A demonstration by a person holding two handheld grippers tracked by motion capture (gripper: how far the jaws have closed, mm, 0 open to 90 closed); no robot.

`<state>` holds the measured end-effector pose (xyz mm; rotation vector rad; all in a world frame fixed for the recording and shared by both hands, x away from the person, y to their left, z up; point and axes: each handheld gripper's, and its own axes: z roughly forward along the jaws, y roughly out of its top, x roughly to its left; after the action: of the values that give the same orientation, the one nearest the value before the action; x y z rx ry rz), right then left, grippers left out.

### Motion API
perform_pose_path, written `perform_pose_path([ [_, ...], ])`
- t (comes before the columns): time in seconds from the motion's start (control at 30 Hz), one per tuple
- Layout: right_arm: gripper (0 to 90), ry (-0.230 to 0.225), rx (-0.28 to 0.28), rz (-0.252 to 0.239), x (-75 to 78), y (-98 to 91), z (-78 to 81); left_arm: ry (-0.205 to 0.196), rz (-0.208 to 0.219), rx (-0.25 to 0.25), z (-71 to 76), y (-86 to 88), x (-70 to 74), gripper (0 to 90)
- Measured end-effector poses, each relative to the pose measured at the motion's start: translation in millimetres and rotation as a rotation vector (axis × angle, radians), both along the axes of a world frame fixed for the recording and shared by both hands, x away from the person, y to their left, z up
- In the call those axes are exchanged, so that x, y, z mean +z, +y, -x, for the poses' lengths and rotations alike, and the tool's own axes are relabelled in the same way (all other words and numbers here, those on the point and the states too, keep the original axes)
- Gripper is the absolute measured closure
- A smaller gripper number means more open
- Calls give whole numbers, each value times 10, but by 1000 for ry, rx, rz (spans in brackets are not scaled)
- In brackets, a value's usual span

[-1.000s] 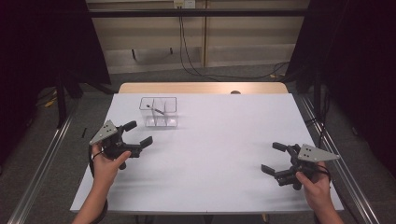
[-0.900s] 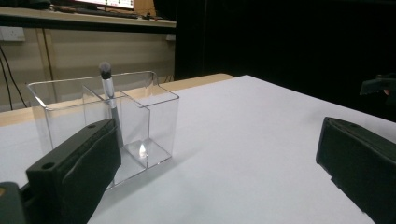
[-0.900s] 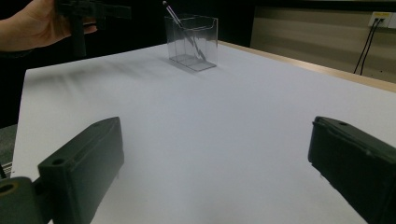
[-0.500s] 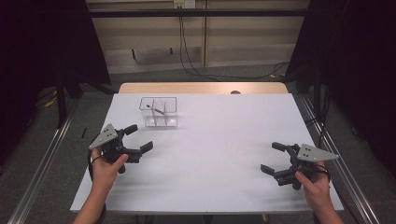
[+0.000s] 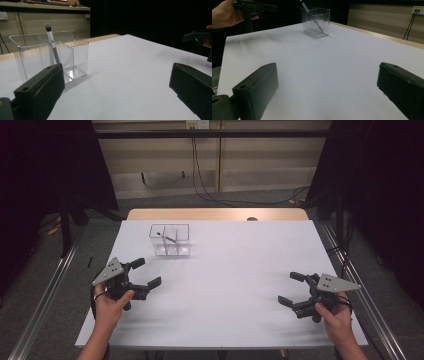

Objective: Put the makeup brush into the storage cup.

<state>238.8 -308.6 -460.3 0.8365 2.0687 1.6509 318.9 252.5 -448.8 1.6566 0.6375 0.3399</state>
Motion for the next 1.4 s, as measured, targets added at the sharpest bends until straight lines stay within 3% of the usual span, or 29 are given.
perform_pose_path([
  [0.83, 31, 0, 6, 5, 1, 19, -28, 3, -32, -6, 135, 89, -62, 0],
  [1.4, 31, -1, 1, -2, -2, 12, -30, 2, -30, -7, 239, 158, -71, 0],
])
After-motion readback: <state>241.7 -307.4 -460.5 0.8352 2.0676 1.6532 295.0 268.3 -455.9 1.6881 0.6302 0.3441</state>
